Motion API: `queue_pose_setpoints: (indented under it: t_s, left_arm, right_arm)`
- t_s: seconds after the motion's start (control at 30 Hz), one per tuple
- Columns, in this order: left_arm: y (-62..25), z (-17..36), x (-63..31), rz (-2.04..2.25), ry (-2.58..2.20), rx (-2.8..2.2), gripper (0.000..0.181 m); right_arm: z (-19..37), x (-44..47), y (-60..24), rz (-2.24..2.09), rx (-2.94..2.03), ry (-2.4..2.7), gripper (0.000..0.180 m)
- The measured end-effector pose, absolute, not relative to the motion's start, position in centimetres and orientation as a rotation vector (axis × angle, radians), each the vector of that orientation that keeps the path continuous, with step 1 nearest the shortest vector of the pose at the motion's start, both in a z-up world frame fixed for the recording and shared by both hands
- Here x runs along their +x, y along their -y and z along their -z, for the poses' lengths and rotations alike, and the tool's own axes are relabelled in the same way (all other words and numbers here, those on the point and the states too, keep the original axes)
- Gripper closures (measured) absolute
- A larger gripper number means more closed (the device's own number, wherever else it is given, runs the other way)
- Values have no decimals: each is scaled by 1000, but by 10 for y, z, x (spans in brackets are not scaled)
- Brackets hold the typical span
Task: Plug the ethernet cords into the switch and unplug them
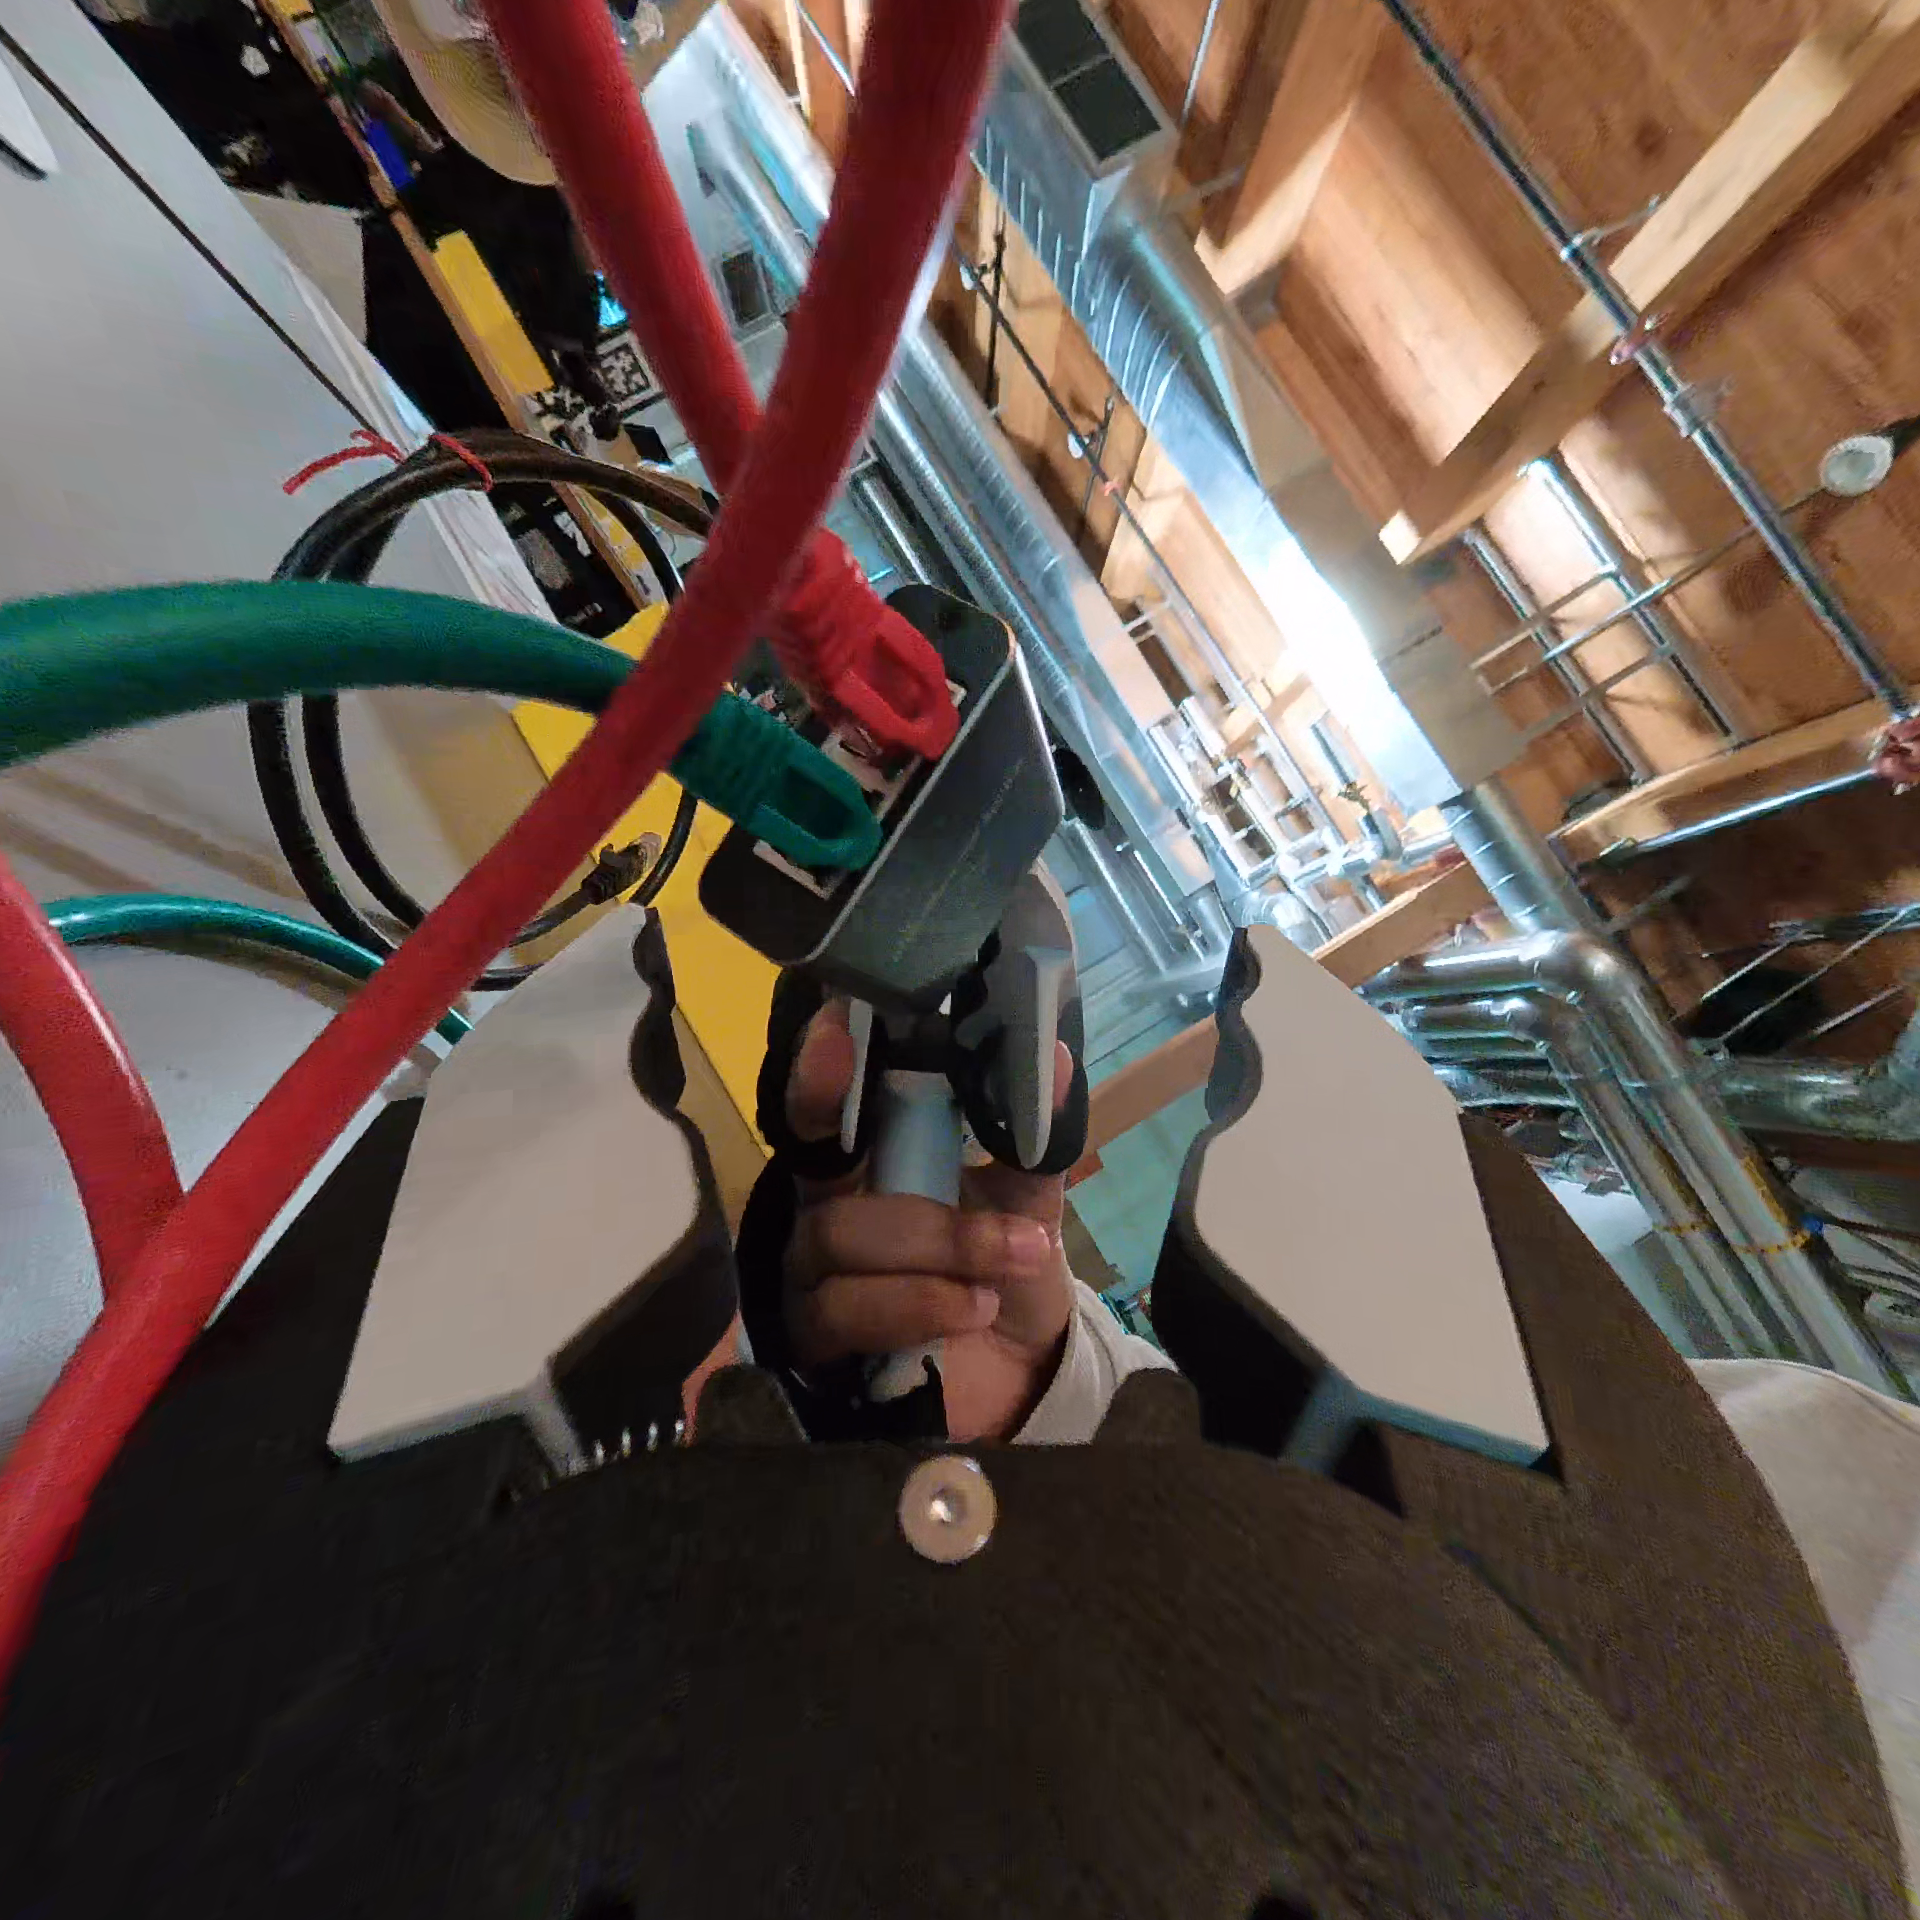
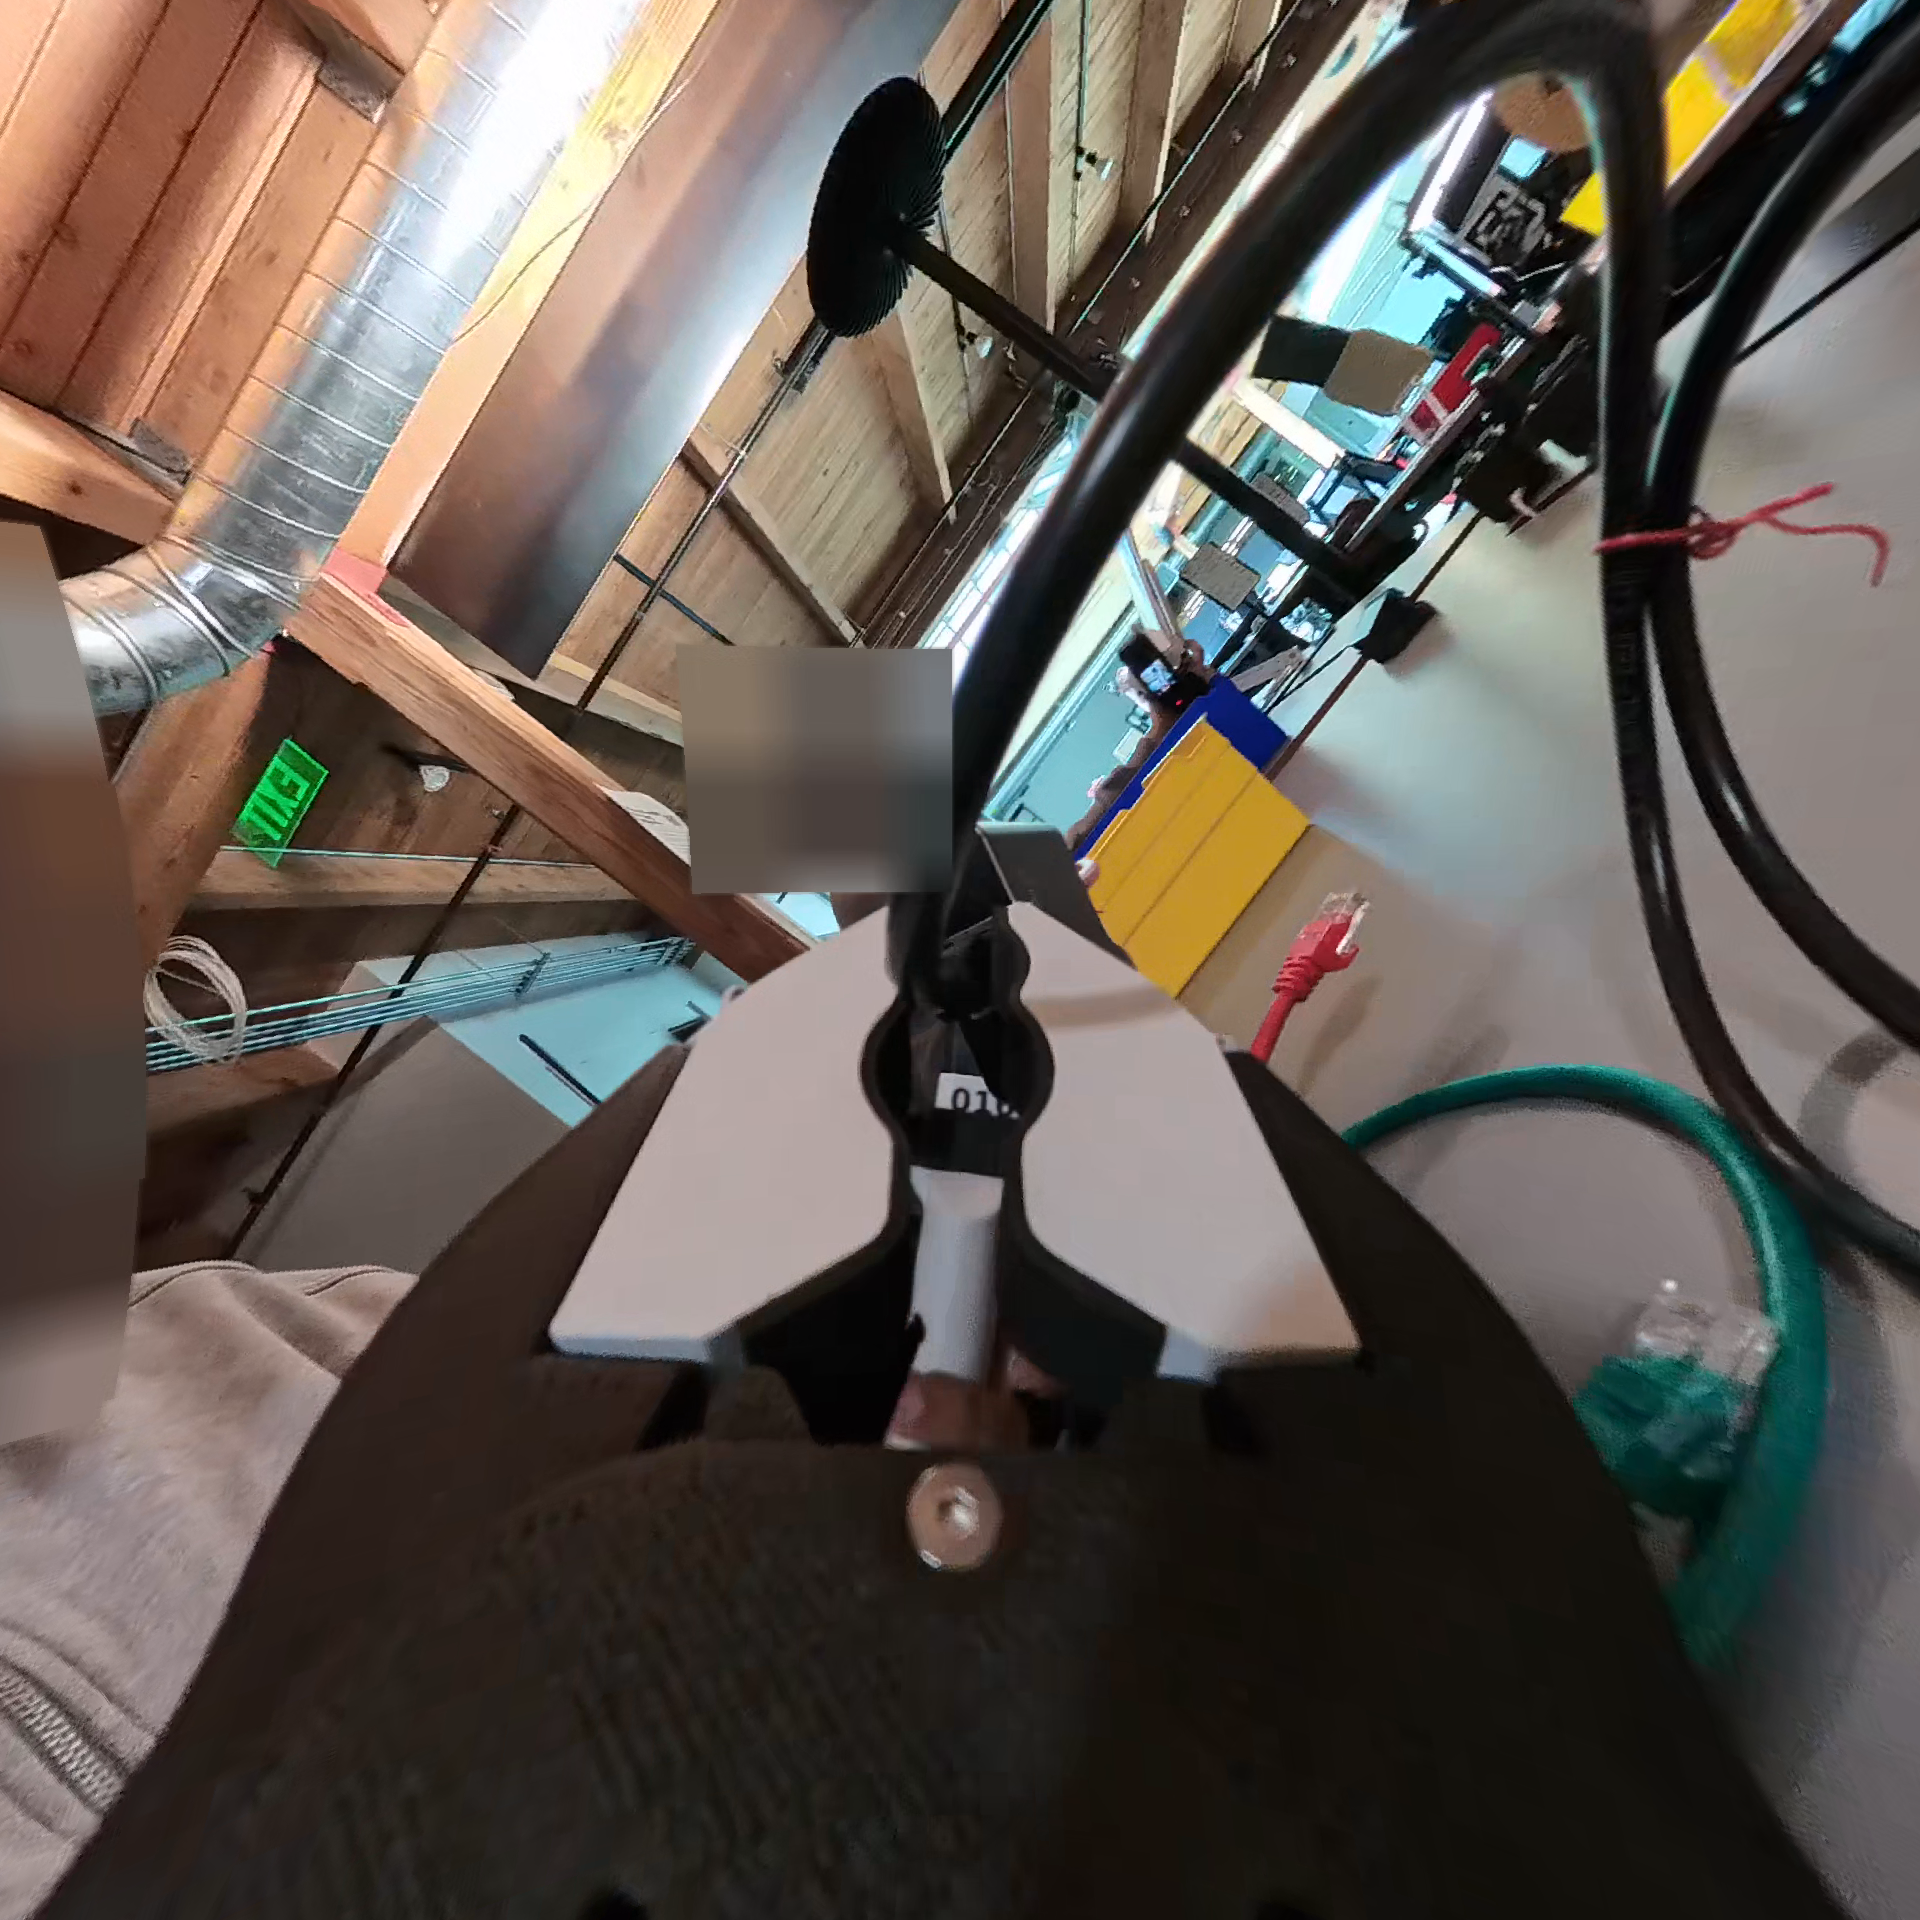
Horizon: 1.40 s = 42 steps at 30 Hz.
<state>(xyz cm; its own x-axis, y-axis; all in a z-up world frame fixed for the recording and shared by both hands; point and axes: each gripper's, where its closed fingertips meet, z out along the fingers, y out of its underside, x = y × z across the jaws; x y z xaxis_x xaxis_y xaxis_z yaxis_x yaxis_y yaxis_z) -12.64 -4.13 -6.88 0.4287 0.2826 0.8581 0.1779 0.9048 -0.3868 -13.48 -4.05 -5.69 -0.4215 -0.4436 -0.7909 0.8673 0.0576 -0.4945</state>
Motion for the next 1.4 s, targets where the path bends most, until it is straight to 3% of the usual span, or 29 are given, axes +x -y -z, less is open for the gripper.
queue_pose_setpoints:
  t_s: [0.07,0.23,0.37,0.5,0.57,0.7,1.0,1.13,1.23,1.4]
  left_arm:
    - [43,68,-128,-105,1127,-484,77]
    - [53,60,-126,-174,1075,-489,87]
    - [54,55,-126,-200,1062,-524,82]
    - [58,45,-114,-177,972,-506,128]
    - [60,47,-115,-164,986,-507,128]
    - [67,53,-113,-150,1022,-513,148]
    - [105,57,-106,-299,1102,-596,154]
    - [113,62,-105,-342,1129,-672,155]
    - [114,64,-106,-323,1127,-686,155]
    - [98,66,-108,-253,1088,-748,155]
  right_arm:
    - [54,-129,41,1590,451,-1277,168]
    - [39,-123,35,1590,391,-1151,167]
    - [36,-118,34,1545,395,-1071,167]
    - [40,-105,37,1518,377,-1123,167]
    - [44,-104,40,1535,394,-1157,168]
    - [53,-107,43,1540,410,-1257,169]
    - [97,-94,50,1329,282,-1695,149]
    - [110,-54,42,1220,-36,-1883,164]
    - [95,-44,38,1389,-253,-1917,171]
    - [76,-81,42,1726,-209,-2007,165]
